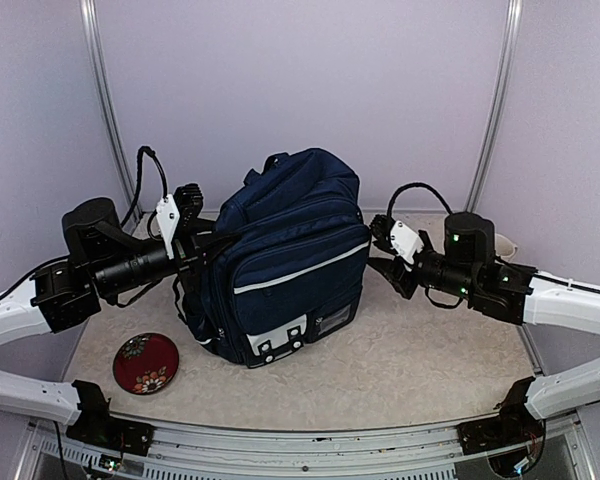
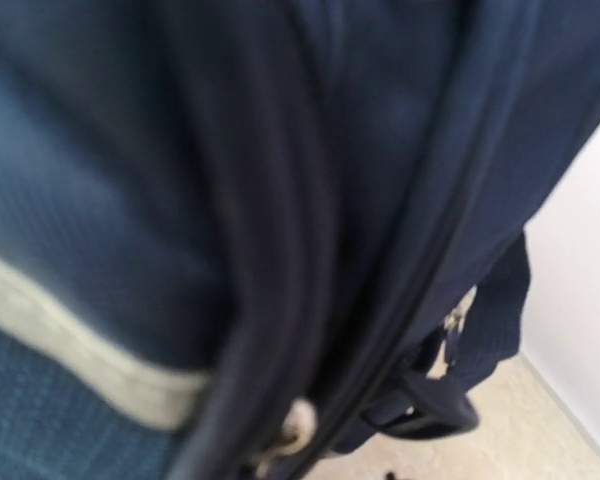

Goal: Pack the student bag
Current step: Pick up the student bag from the upper front pocket.

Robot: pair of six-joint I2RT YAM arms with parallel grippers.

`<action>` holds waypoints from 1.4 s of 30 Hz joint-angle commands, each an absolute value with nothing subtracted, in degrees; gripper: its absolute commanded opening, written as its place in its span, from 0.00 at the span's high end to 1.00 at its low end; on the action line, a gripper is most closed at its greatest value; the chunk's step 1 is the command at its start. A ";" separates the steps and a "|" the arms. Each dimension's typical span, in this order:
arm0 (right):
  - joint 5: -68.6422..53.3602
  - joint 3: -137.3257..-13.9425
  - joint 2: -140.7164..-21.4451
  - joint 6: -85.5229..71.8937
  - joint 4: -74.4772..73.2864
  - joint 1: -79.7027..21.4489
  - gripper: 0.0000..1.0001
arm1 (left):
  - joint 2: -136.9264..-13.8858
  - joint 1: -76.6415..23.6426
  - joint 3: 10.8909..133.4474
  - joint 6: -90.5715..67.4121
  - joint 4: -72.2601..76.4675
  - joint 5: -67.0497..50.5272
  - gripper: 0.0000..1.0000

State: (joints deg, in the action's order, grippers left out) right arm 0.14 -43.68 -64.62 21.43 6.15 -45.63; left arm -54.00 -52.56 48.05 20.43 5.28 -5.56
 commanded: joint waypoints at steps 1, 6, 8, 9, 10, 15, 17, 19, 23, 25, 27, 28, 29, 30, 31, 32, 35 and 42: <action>-1.77 -41.55 -63.78 21.53 6.23 -45.78 0.63 | -53.38 -53.00 49.43 21.53 2.64 -4.73 1.00; -2.16 -39.24 -63.20 20.84 9.74 -45.77 0.62 | -54.09 -53.24 50.39 21.36 1.96 -4.38 1.00; -3.22 -39.44 -63.25 20.83 11.24 -45.74 0.64 | -54.14 -53.35 50.45 21.34 1.93 -4.22 1.00; -3.65 -39.53 -63.19 21.02 12.12 -45.72 0.65 | -54.21 -53.35 50.45 21.23 1.89 -4.30 1.00; -3.85 -39.55 -63.13 21.28 13.09 -45.74 0.66 | -54.29 -53.43 50.50 21.08 1.80 -4.24 1.00; -3.63 -39.59 -64.07 21.56 17.35 -45.72 0.71 | -54.40 -53.96 50.66 21.13 1.66 -3.85 1.00; -4.21 -39.63 -64.69 21.89 18.69 -45.79 0.71 | -54.48 -53.96 50.64 21.24 1.68 -3.76 1.00; -3.93 -40.17 -65.25 22.03 19.12 -45.75 0.71 | -54.73 -54.02 50.71 21.36 1.60 -3.97 1.00; -4.28 -42.89 -65.60 22.87 17.28 -45.76 0.72 | -55.17 -54.01 50.71 21.54 1.48 -4.43 1.00; -6.03 -44.17 -65.58 23.31 15.78 -45.78 0.72 | -55.32 -54.05 50.63 21.53 1.71 -4.63 1.00; -7.24 -44.27 -65.54 23.52 15.27 -45.79 0.72 | -55.37 -54.10 50.49 21.39 1.98 -4.84 1.00; -7.69 -43.99 -65.54 23.55 14.96 -45.79 0.72 | -55.33 -54.14 50.45 21.43 2.12 -4.96 1.00; -8.14 -43.70 -65.56 23.55 14.76 -45.79 0.71 | -55.29 -54.14 50.34 21.48 2.25 -4.99 1.00; -8.58 -43.38 -65.63 23.51 14.52 -45.79 0.71 | -55.28 -54.14 50.36 21.61 2.36 -5.08 1.00; -8.97 -43.06 -65.72 23.28 14.32 -45.83 0.70 | -55.33 -54.14 50.34 21.76 2.37 -4.99 1.00; -9.14 -42.85 -65.85 23.03 14.37 -45.92 0.70 | -55.41 -54.14 50.36 21.90 2.46 -4.90 1.00; -7.84 -42.01 -66.14 21.60 16.74 -46.27 0.72 | -55.73 -54.14 50.64 22.20 2.42 -5.06 1.00; -5.89 -42.61 -68.03 20.49 20.79 -46.49 0.98 | -55.75 -54.12 50.80 22.24 2.18 -5.93 1.00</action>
State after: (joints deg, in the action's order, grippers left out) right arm -4.43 -41.98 -66.96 21.69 16.10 -45.36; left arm -55.09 -53.71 49.34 21.02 4.03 -4.38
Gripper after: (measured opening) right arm 0.075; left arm 0.090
